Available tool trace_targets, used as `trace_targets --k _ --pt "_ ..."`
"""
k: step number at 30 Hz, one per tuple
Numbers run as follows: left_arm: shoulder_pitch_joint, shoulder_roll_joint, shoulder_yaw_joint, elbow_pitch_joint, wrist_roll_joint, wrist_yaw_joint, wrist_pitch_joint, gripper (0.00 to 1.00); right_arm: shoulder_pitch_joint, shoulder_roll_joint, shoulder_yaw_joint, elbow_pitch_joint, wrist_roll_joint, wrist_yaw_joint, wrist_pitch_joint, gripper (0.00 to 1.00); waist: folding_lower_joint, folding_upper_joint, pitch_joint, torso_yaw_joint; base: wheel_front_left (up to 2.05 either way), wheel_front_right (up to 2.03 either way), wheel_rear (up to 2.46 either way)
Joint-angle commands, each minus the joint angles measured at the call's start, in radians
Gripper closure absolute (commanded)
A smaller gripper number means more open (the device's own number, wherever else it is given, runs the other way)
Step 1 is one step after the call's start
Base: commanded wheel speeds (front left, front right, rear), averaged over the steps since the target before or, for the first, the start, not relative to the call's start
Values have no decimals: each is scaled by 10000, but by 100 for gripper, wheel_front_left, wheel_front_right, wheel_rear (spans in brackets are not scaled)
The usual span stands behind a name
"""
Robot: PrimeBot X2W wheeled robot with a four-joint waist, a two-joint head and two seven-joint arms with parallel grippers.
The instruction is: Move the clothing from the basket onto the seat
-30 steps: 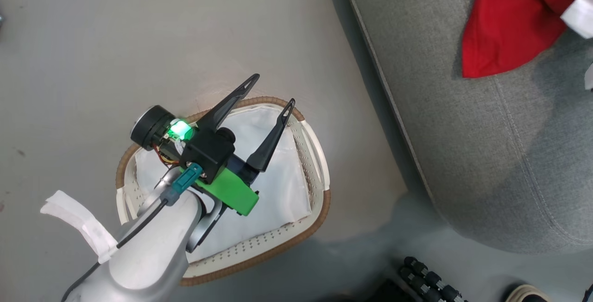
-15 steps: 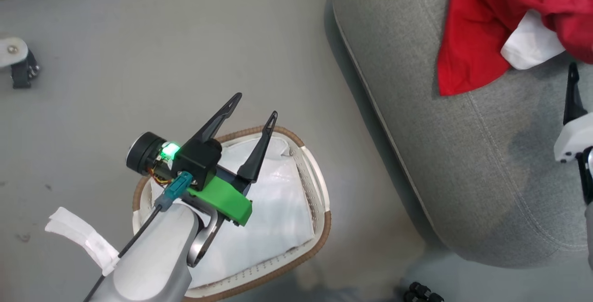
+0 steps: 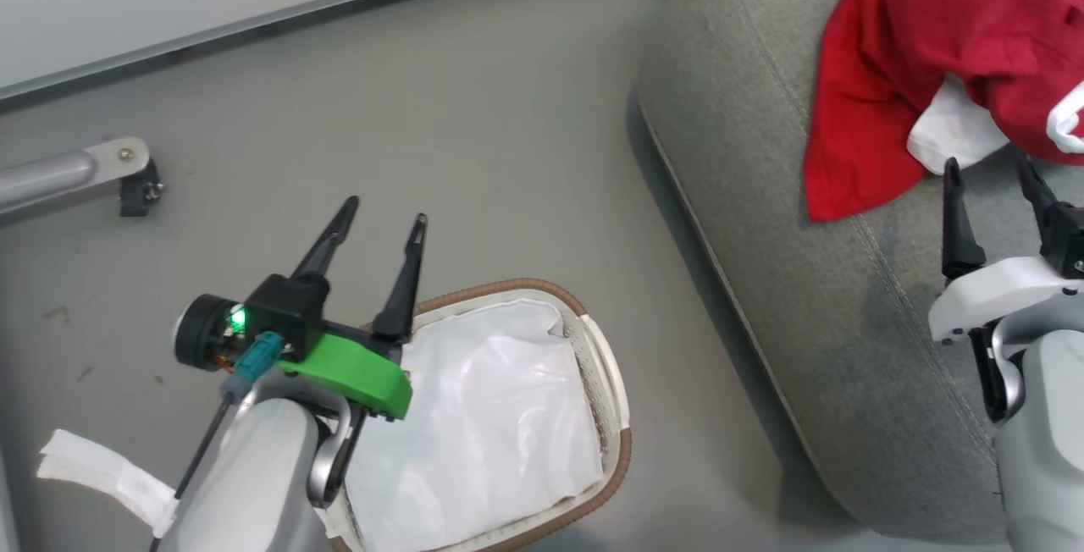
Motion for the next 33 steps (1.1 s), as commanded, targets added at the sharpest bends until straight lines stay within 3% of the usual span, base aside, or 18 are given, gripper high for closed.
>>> trace_targets --k 1,19,33 --pt "182 5 286 62 167 7 -9 0 210 131 47 -183 111 -14 -40 0 0 0 -369 433 0 0 0" --pt "1133 -578 3291 398 914 -27 -9 0 543 913 1224 -1132 601 -14 -33 0 0 0 -1259 1896 0 0 0" --pt "2485 -943 3931 231 1065 -38 -9 0 1922 1081 1286 -1218 658 -14 -33 0 0 0 -2349 2366 0 0 0"
